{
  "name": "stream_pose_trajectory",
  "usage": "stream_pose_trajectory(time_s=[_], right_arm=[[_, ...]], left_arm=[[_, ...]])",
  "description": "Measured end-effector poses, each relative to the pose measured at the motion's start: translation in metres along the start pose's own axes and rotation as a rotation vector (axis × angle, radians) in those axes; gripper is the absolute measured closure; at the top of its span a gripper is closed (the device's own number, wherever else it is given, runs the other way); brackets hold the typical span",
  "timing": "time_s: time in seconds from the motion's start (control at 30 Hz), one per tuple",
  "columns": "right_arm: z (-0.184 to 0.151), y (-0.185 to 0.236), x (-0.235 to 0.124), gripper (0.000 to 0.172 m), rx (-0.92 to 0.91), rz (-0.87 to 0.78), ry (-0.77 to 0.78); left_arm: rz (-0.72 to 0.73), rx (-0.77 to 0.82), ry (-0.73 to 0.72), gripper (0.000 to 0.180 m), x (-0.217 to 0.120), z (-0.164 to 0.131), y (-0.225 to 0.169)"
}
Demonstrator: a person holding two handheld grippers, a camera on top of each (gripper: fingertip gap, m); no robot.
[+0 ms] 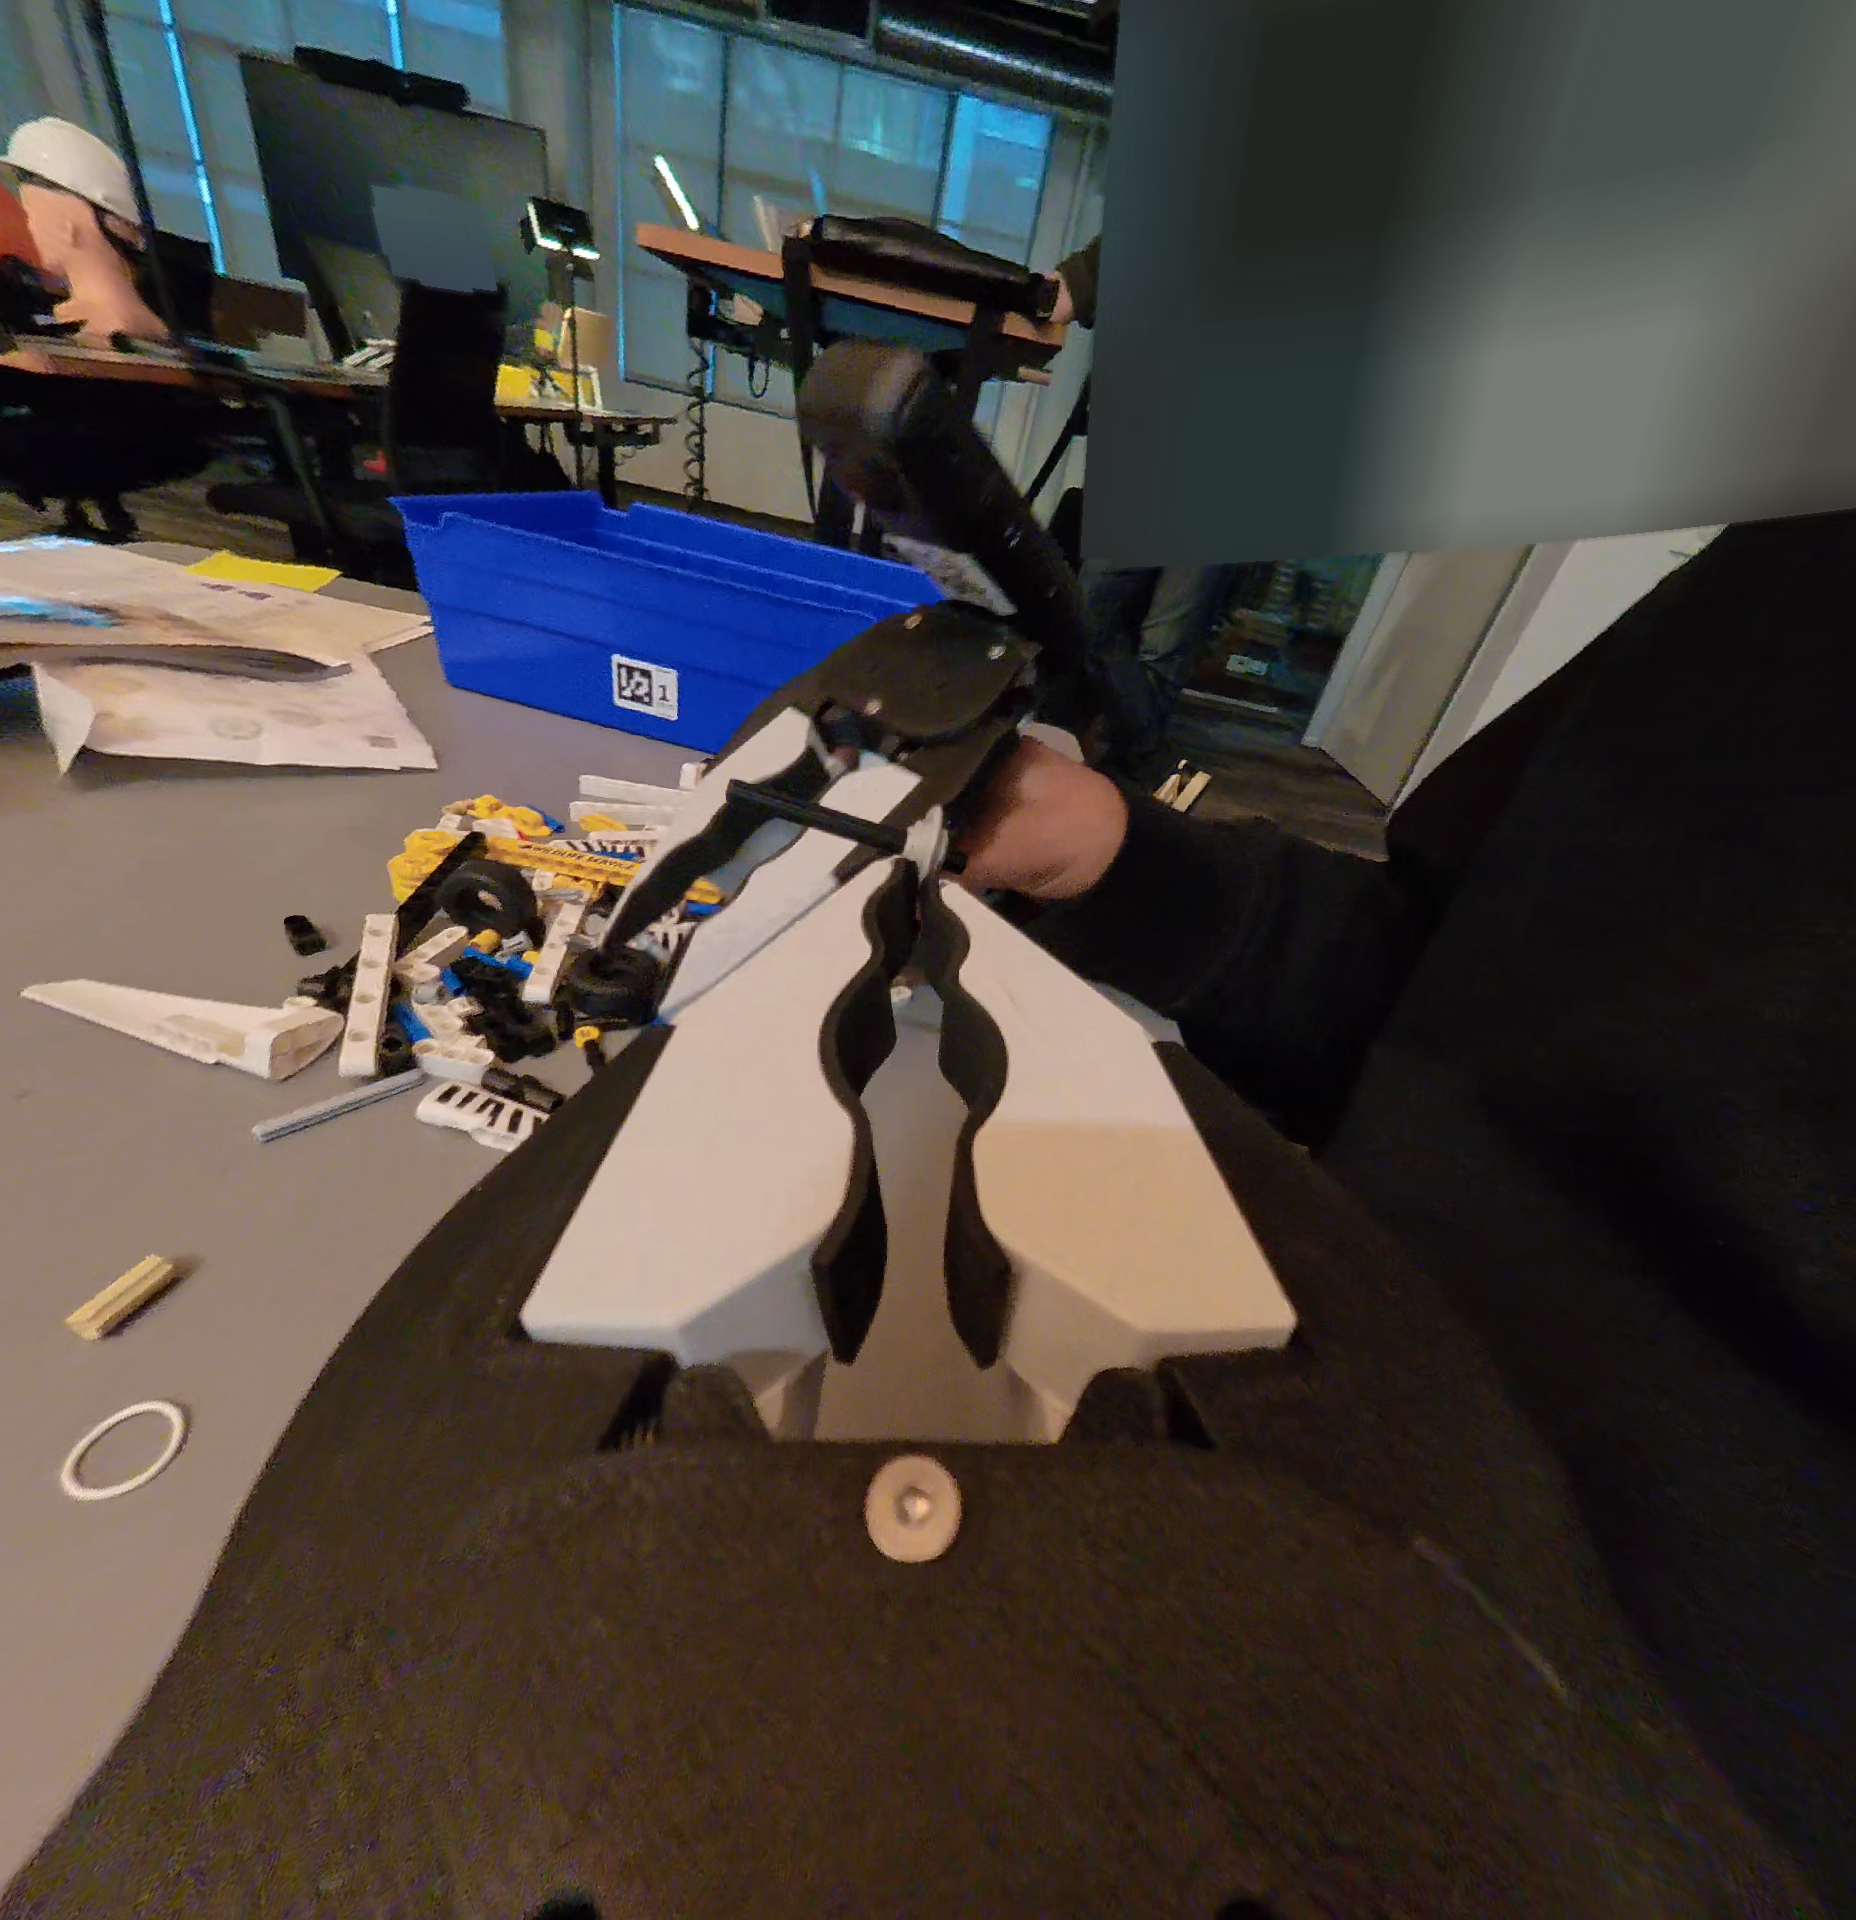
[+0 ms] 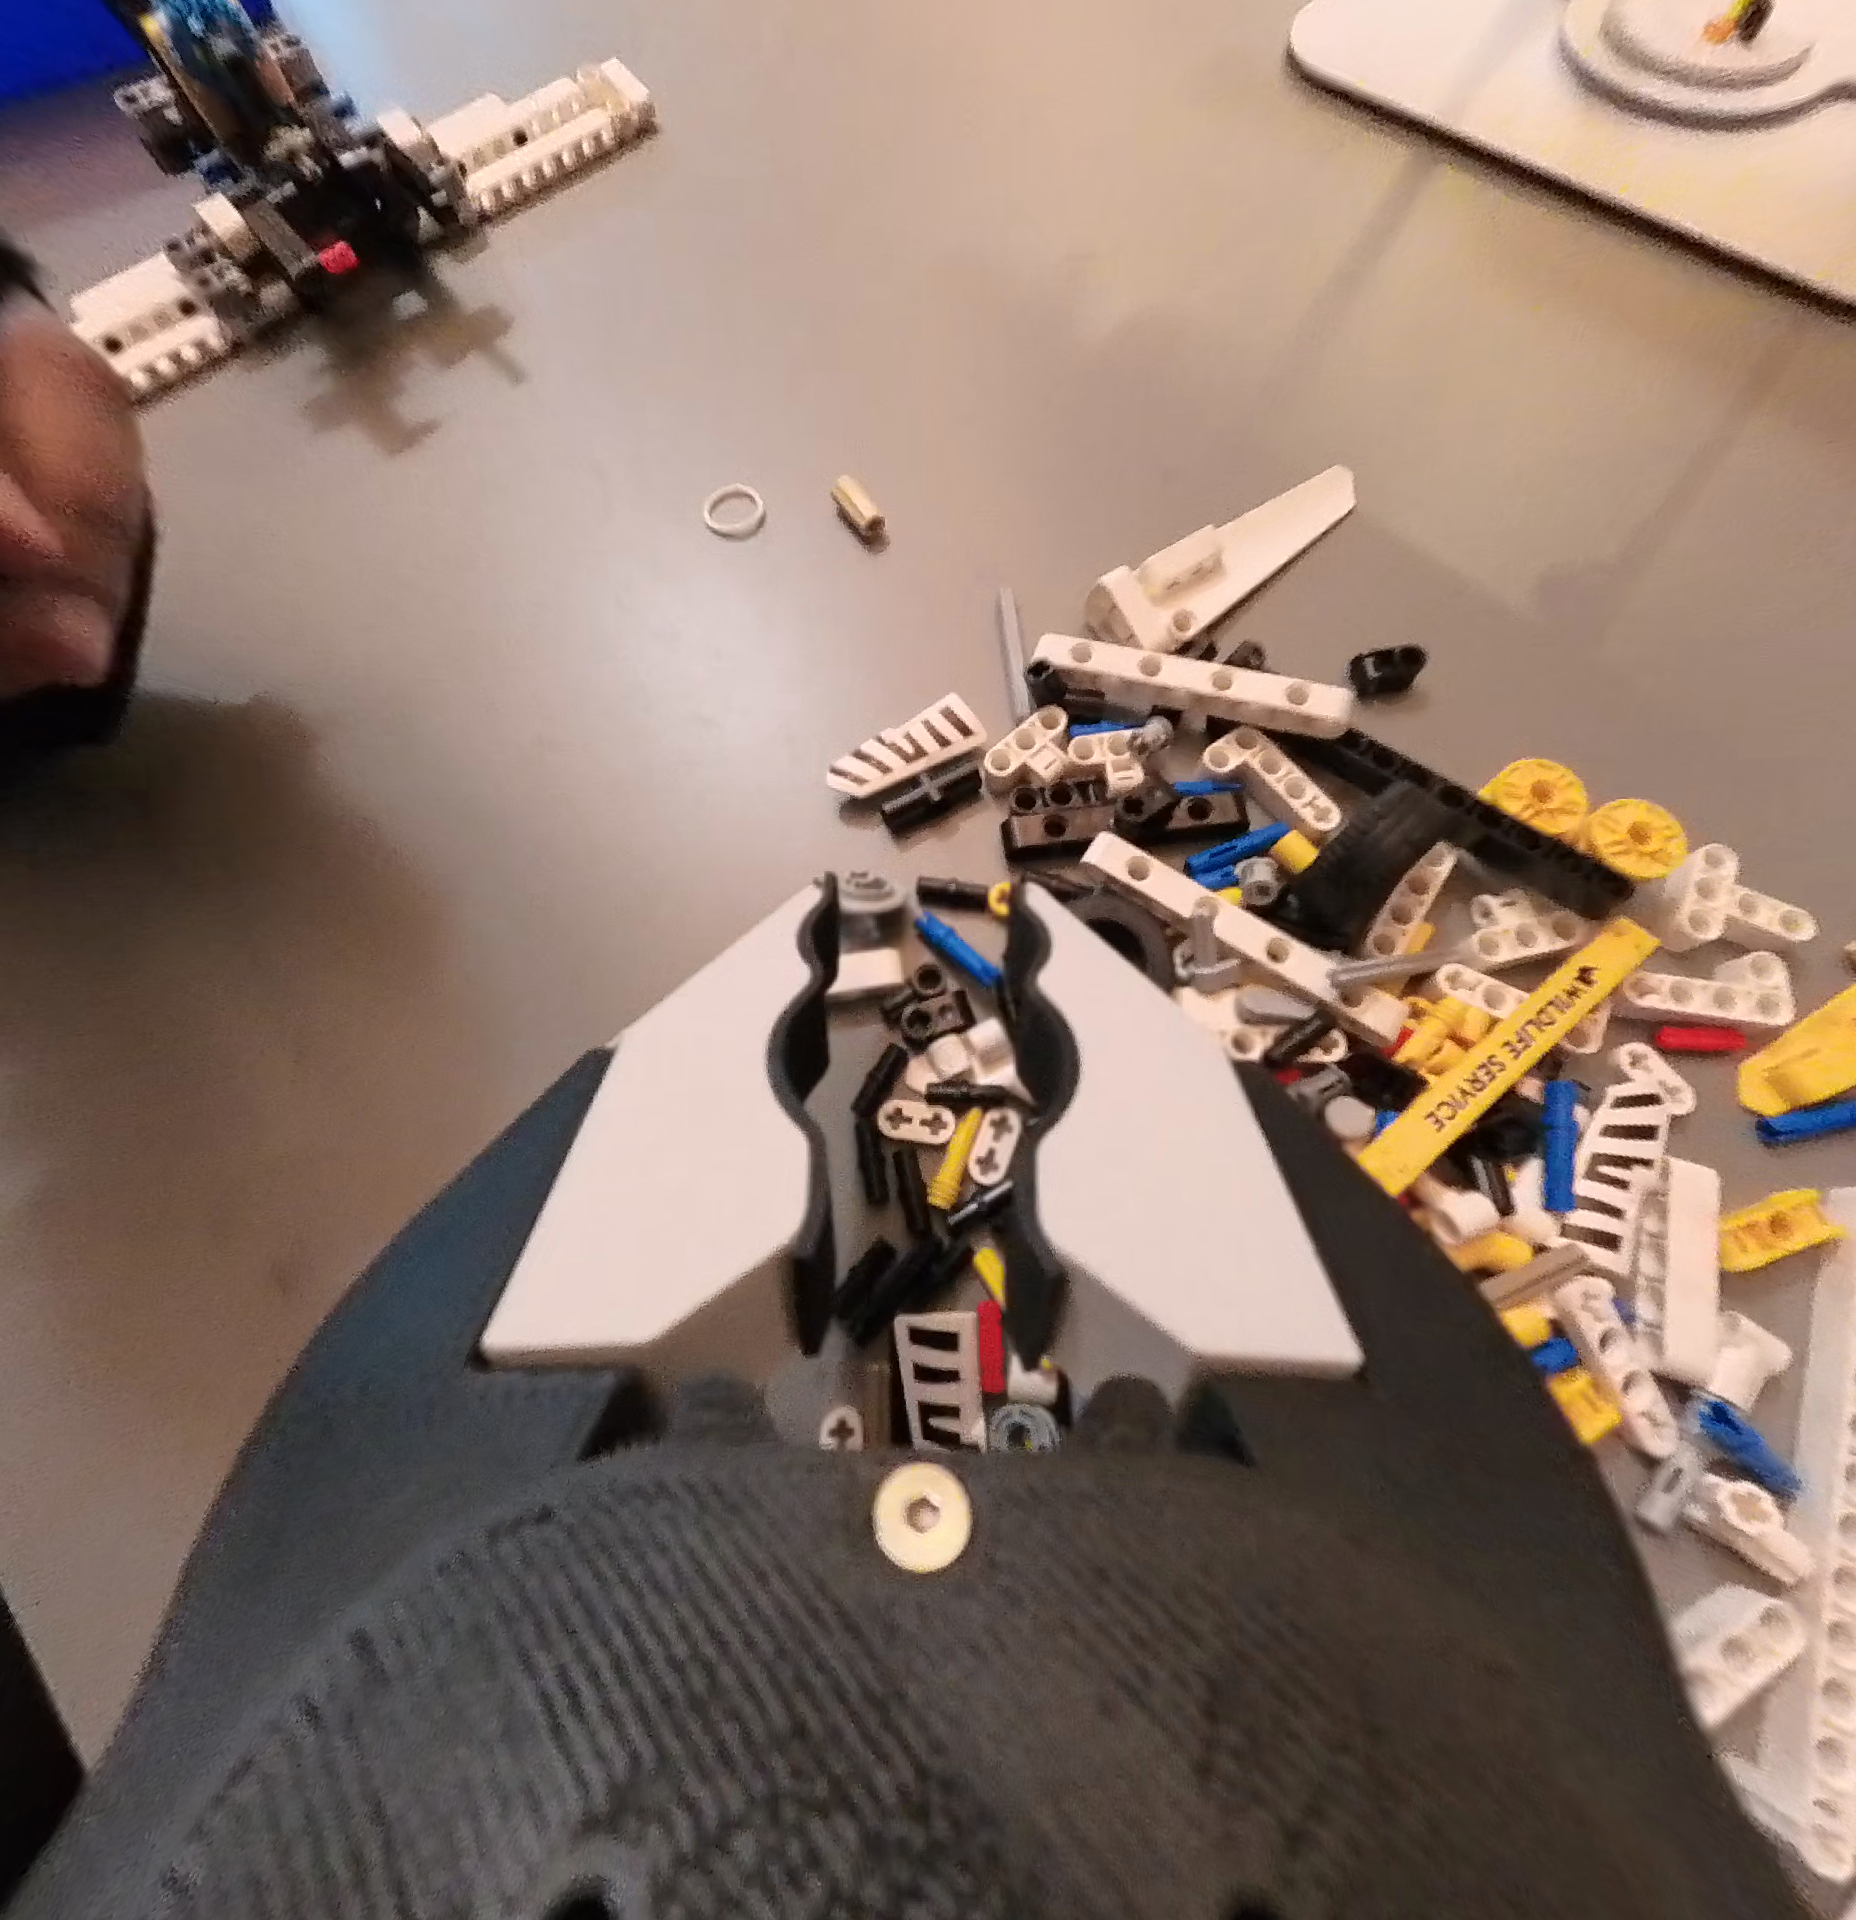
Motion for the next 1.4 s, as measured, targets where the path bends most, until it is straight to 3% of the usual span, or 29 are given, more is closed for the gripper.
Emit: stream_pose_trajectory(time_s=[0.13,0.23,0.33,0.47,0.6,0.73,0.83,1.23,1.4], right_arm=[[0.023,0.001,-0.026,0.138,0.021,0.055,-0.268],[0.035,0.009,-0.045,0.145,0.210,0.335,-0.459],[0.035,0.017,-0.039,0.138,0.398,0.635,-0.408],[0.030,0.024,-0.025,0.130,0.573,0.804,-0.315],[0.030,0.033,-0.026,0.164,0.592,0.926,-0.273],[0.032,0.035,-0.029,0.170,0.623,0.980,-0.277],[0.030,0.035,-0.025,0.171,0.646,0.967,-0.288],[0.029,0.037,-0.021,0.171,0.669,0.951,-0.300],[0.027,0.035,-0.018,0.172,0.714,0.936,-0.335]], left_arm=[[0.006,-0.016,0.000,0.180,0.000,-0.001,0.003],[0.011,-0.002,0.007,0.180,0.001,-0.003,0.002],[0.019,0.035,0.024,0.180,0.004,-0.004,0.000],[0.048,0.116,0.061,0.180,0.008,-0.005,-0.004],[0.081,0.185,0.087,0.180,0.010,-0.007,-0.007],[0.115,0.256,0.102,0.180,0.011,-0.008,-0.010],[0.124,0.300,0.110,0.164,0.013,-0.008,-0.013],[0.341,0.561,0.272,0.178,0.023,-0.009,-0.019],[0.385,0.550,0.297,0.178,0.027,-0.009,-0.018]])
Point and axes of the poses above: each gripper's, where its closed fingertips meet, x out along the fingers, z out of its top, y = z × x across the jaws, the point moved 8 cm from there along -x, back along the fingers, and after that the axes turned 13 degrees about -z, right-handed, at the moved point
